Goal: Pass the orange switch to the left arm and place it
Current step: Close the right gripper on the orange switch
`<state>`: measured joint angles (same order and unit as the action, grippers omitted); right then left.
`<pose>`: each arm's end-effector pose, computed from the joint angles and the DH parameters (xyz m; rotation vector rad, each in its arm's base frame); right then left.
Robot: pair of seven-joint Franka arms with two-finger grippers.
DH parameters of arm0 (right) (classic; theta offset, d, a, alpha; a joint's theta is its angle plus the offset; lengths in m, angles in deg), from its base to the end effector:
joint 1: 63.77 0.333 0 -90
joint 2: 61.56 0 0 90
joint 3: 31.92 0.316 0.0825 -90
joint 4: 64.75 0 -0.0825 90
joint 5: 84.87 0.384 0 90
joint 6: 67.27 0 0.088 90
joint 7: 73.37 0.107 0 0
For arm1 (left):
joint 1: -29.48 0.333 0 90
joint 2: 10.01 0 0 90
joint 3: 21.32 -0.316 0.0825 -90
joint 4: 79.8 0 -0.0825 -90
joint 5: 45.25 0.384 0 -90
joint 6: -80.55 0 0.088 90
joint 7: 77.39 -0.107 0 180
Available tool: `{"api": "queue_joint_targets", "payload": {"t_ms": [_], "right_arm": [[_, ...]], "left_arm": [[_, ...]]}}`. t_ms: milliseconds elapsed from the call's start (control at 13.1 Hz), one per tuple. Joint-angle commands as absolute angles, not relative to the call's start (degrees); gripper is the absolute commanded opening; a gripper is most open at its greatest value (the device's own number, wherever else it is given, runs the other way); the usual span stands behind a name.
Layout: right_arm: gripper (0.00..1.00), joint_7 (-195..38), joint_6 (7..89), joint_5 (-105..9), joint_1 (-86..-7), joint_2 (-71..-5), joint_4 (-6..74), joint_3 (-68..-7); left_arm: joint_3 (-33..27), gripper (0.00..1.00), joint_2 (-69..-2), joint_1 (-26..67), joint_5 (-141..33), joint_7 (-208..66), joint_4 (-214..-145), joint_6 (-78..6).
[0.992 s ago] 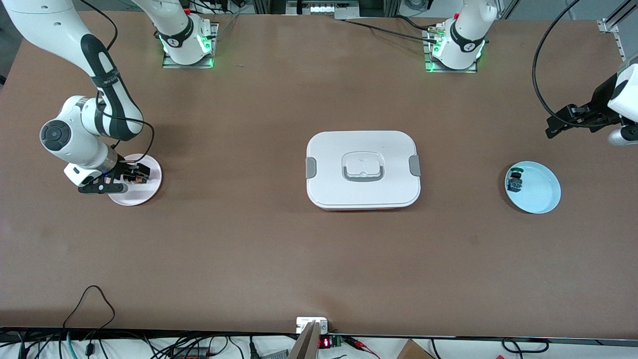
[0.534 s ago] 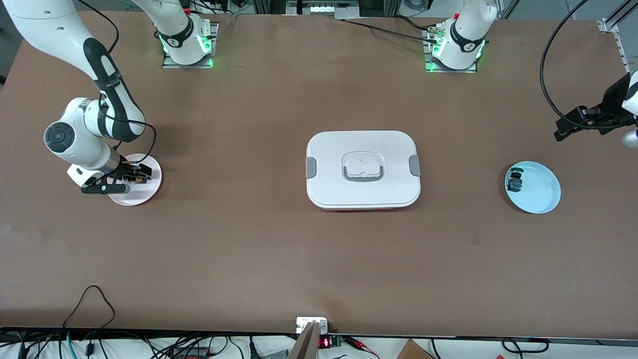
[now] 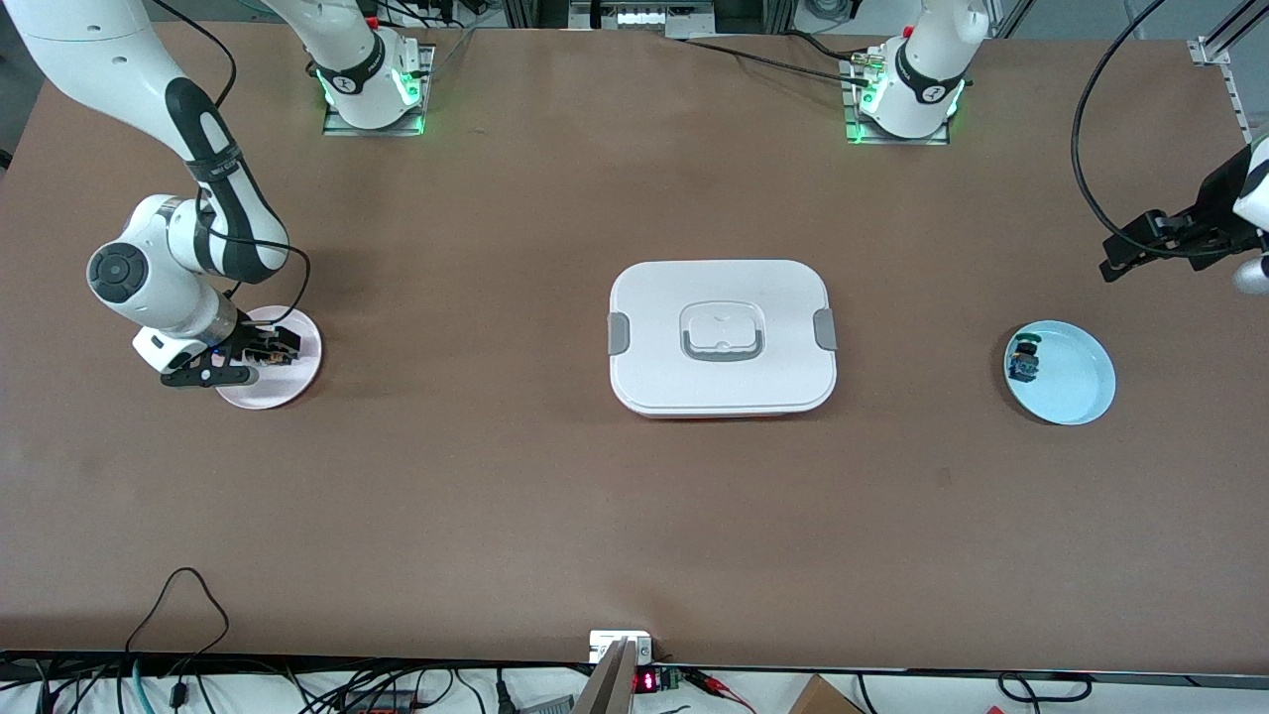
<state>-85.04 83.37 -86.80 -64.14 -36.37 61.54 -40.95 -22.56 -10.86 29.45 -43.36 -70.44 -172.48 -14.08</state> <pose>0.5446 -0.0914 0.1805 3.0587 0.1278 -0.0387 0.5654 0.0151 0.6012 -3.1016 -0.2176 -0.0324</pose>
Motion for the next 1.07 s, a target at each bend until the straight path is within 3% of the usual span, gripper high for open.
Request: {"api": "queue_joint_targets", "payload": {"t_ms": [0, 76, 229, 305, 458, 610, 992], "right_arm": [[0.83, -85.93, 84.69, -87.42, -64.83, -36.42, 62.16, -40.53], [0.62, -86.11, 84.52, -87.42, -64.74, -36.42, 62.16, -40.53], [0.40, -86.90, 83.99, -87.42, -64.74, -36.77, 62.16, -40.53], [0.23, -88.55, 82.86, -87.42, -64.57, -37.21, 62.07, -40.44], [0.08, -89.80, 79.35, -87.42, -64.56, -38.17, 61.29, -40.09], [0.02, -89.19, 74.61, -87.07, -64.48, -39.23, 60.23, -39.92], [0.02, -89.54, 54.50, -86.54, -64.56, -40.73, 48.48, -37.72]], "left_arm": [[-22.29, 1.00, -12.56, 29.66, -42.52, -71.85, -169.28, -10.08], [-22.29, 1.00, -12.56, 29.40, -42.70, -71.68, -168.32, -8.85], [-22.29, 1.00, -12.56, 29.22, -43.14, -71.24, -167.87, -8.49], [-22.29, 1.00, -12.56, 29.13, -43.23, -71.06, -167.87, -8.31], [-22.20, 1.00, -12.21, 29.13, -44.80, -70.54, -167.95, -5.17], [-22.11, 1.00, -12.03, 29.05, -46.22, -68.95, -167.95, -4.79], [-20.97, 1.00, -12.38, 29.04, -45.69, -69.13, -167.95, -4.88]]}}
